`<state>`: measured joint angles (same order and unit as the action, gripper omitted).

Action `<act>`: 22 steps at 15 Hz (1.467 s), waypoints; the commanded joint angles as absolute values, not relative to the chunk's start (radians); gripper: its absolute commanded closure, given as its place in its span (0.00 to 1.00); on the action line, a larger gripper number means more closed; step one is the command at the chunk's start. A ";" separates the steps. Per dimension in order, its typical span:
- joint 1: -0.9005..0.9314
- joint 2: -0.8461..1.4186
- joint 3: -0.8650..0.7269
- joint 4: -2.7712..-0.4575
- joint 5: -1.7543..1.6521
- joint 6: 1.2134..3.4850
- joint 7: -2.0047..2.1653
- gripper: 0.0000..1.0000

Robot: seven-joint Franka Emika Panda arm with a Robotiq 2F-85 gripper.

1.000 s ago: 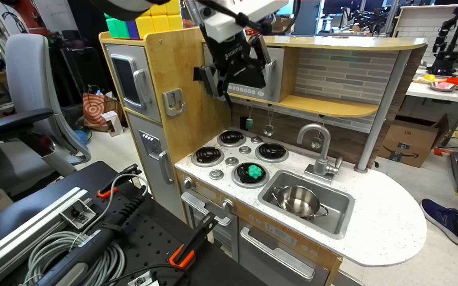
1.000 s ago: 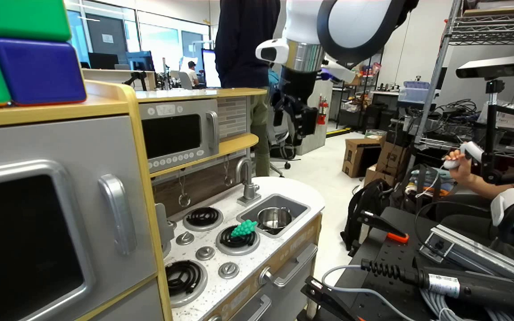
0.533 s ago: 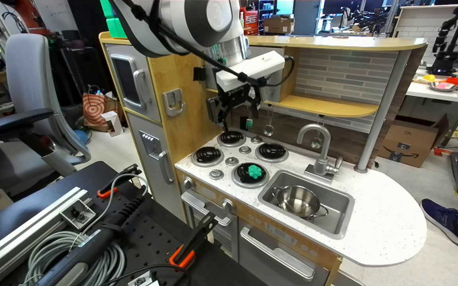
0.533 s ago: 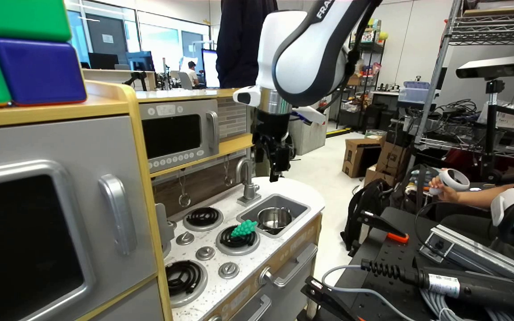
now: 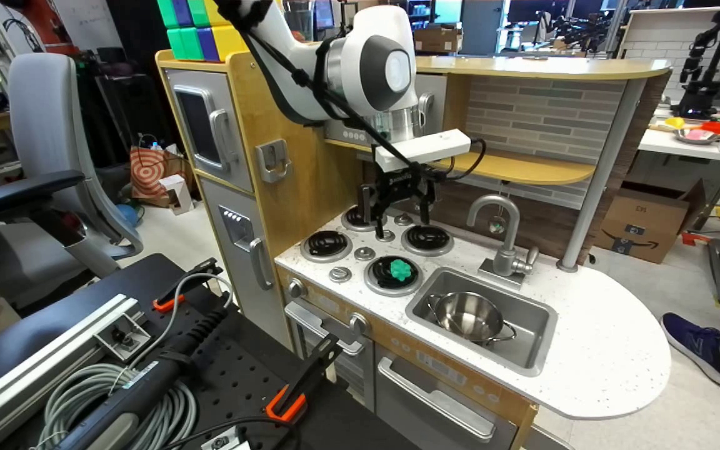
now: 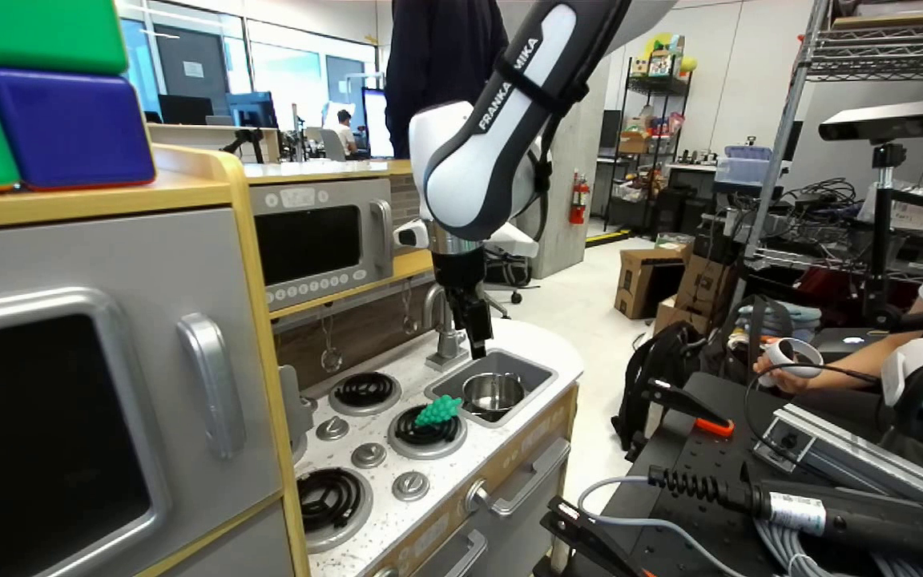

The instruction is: Put the grapes in the pot

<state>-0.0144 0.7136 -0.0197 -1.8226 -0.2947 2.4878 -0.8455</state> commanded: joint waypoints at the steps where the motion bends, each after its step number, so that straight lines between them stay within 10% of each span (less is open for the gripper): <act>1: 0.019 0.856 -0.025 -1.613 -0.331 2.332 -0.797 0.00; 22: -0.202 0.975 0.163 -1.779 -0.309 2.957 -0.805 0.00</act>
<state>-0.1431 0.9477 0.1007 -1.7916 -0.3154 2.9265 -0.7638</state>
